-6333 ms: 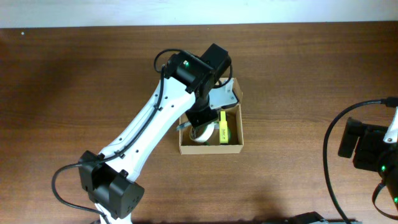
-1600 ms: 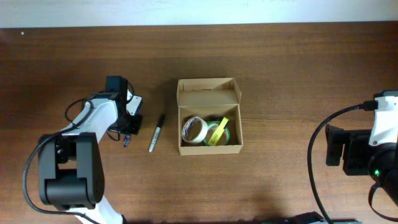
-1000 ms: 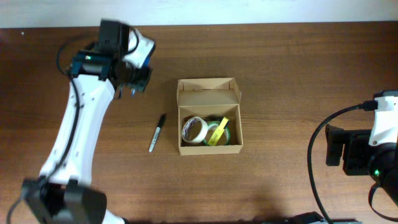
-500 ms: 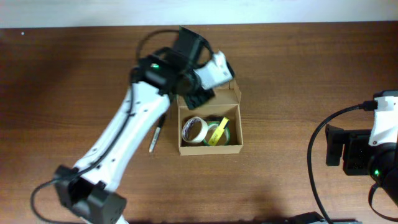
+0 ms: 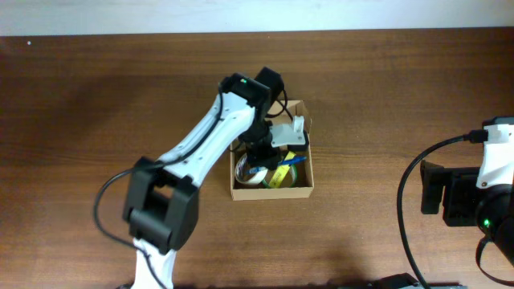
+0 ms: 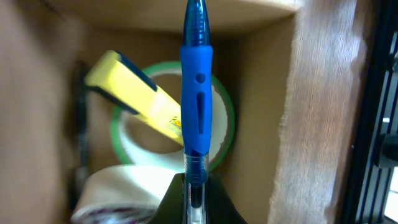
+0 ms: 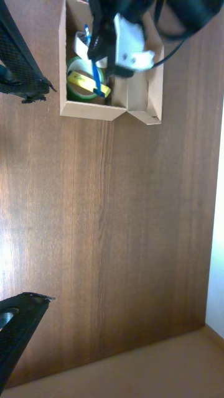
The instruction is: Pack container
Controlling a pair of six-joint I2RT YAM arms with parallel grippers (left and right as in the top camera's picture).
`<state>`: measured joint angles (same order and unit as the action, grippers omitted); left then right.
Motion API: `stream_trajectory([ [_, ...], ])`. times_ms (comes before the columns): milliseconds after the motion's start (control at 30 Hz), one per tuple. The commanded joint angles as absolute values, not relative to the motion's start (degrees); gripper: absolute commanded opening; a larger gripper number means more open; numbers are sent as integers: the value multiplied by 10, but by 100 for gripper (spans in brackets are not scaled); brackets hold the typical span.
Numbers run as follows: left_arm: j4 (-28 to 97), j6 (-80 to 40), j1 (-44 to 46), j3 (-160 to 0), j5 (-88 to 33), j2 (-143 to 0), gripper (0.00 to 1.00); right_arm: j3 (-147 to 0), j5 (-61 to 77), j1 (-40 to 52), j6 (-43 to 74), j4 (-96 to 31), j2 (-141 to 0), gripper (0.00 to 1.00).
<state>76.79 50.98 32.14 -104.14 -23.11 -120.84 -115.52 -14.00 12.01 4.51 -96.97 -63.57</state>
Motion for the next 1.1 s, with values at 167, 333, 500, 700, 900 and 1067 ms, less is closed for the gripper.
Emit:
stream_trajectory([
  [167, 781, 550, 323, -1038, -249, -1283, 2, -1154, -141, 124, 47, -973, -634, 99],
  [333, 780, 552, 322, -1038, -249, -1286, 13, -1154, -141, 124, 47, -973, -636, 99],
  [500, 793, 548, 322, -1048, -249, -1286, 37, -1154, -141, 124, 47, -973, -644, 99],
  [700, 868, 540, 322, -1169, -249, -1275, 45, -1154, -139, 124, 47, -973, -656, 99],
  [900, 921, 479, 321, -1349, -223, -1239, 41, -1154, -137, 124, 47, -973, -661, 99],
  [1067, 917, 350, 303, -1437, -146, -1224, 11, -1154, -137, 124, 47, -973, -661, 99],
])
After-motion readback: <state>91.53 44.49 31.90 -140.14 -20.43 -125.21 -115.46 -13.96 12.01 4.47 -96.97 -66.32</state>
